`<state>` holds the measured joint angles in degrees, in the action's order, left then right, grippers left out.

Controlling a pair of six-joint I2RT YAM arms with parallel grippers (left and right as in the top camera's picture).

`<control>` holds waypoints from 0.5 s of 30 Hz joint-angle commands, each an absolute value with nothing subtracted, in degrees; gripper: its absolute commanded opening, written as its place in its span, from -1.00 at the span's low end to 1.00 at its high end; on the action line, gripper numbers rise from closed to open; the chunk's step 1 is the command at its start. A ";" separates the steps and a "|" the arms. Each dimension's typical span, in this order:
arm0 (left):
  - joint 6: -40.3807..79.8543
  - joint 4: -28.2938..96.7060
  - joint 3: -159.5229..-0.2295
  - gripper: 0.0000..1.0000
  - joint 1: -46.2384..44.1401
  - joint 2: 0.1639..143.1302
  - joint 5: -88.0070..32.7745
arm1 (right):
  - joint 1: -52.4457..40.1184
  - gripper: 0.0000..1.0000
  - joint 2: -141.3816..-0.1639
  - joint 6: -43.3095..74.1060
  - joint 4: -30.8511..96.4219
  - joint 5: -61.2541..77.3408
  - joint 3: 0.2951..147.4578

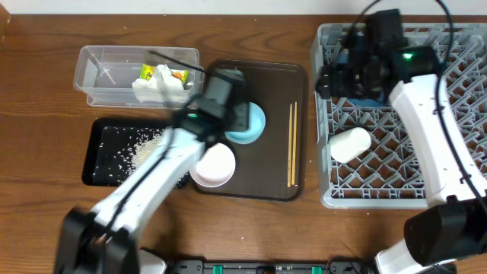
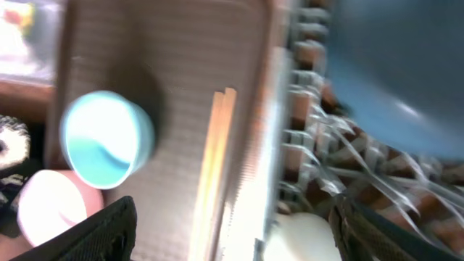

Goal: Sort waste into correct bins and load items into the dishwasher rack
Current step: 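Reach right gripper to the light-blue bowl and grasp its rim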

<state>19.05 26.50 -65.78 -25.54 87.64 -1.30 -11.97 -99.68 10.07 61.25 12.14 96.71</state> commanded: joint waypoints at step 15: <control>21.52 43.94 -66.76 0.59 -0.97 71.33 -0.84 | -29.74 0.50 -116.44 18.68 49.21 10.90 97.45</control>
<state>21.21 43.05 -66.00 -2.15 71.37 -1.10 -28.93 -114.06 16.88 49.43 12.25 96.82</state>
